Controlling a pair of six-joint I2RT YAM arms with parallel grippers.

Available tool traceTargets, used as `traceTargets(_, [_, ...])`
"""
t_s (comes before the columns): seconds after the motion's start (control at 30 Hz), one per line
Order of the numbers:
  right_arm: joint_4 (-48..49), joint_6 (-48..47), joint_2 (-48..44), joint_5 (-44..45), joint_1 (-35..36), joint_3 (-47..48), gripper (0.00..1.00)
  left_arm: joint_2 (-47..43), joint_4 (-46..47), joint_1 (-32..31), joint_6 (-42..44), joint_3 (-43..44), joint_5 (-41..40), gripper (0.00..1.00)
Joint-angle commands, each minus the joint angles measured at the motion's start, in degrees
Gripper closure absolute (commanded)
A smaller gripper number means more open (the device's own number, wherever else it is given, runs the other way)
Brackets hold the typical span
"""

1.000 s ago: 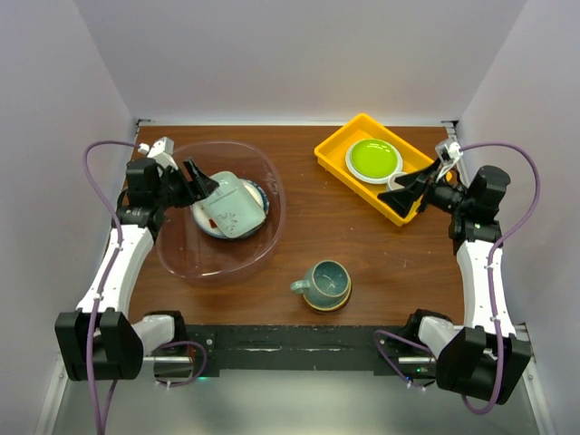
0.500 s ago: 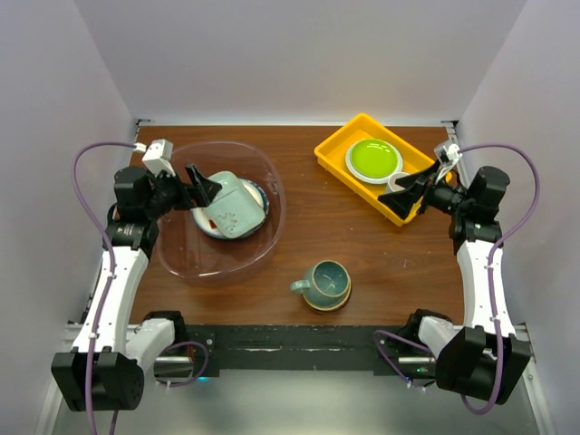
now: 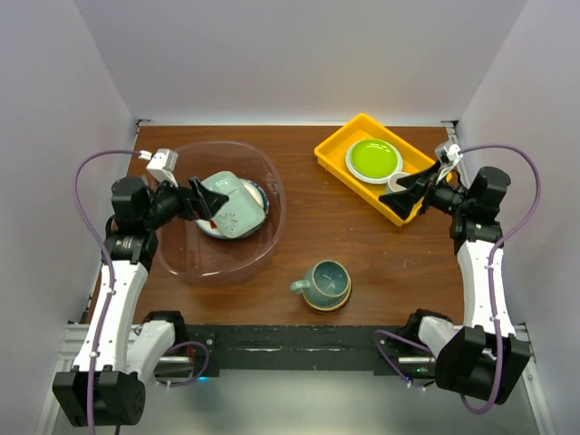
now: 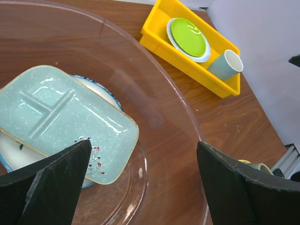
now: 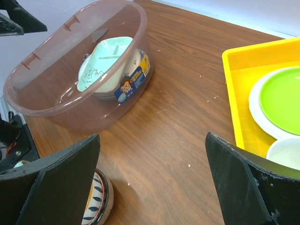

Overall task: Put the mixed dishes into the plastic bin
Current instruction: Pick up the cup at the center of the board.

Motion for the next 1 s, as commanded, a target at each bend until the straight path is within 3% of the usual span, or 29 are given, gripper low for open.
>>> traceTargets(0.0, [-0.4,-1.4,0.5,-1.0,-0.4,1.6,0.02,-1.6,2.1,0.1,1.7,-0.2,5.1,0.0])
traceTargets(0.13, [-0.4,-1.5,0.5,-1.0,-0.4,1.6,0.02,-2.8,1.5,-1.4,2.1,-0.2,5.0,0.0])
traceTargets(0.37, [-0.5,-1.7,0.6,-0.9,-0.6,1.6,0.02,-3.2,-1.6,-11.9,2.6,1.2,-2.1,0.0])
traceTargets(0.73, [-0.6,-1.9,0.6,-0.9,-0.6,1.5,0.02,-2.8,-4.0,-17.9,1.4,1.5,-5.7,0.0])
traceTargets(0.97, [-0.6,-2.0,0.7,-0.6,-0.7,1.5,0.02,-0.5,-5.9,-28.1,1.3,3.4,-14.5,0.0])
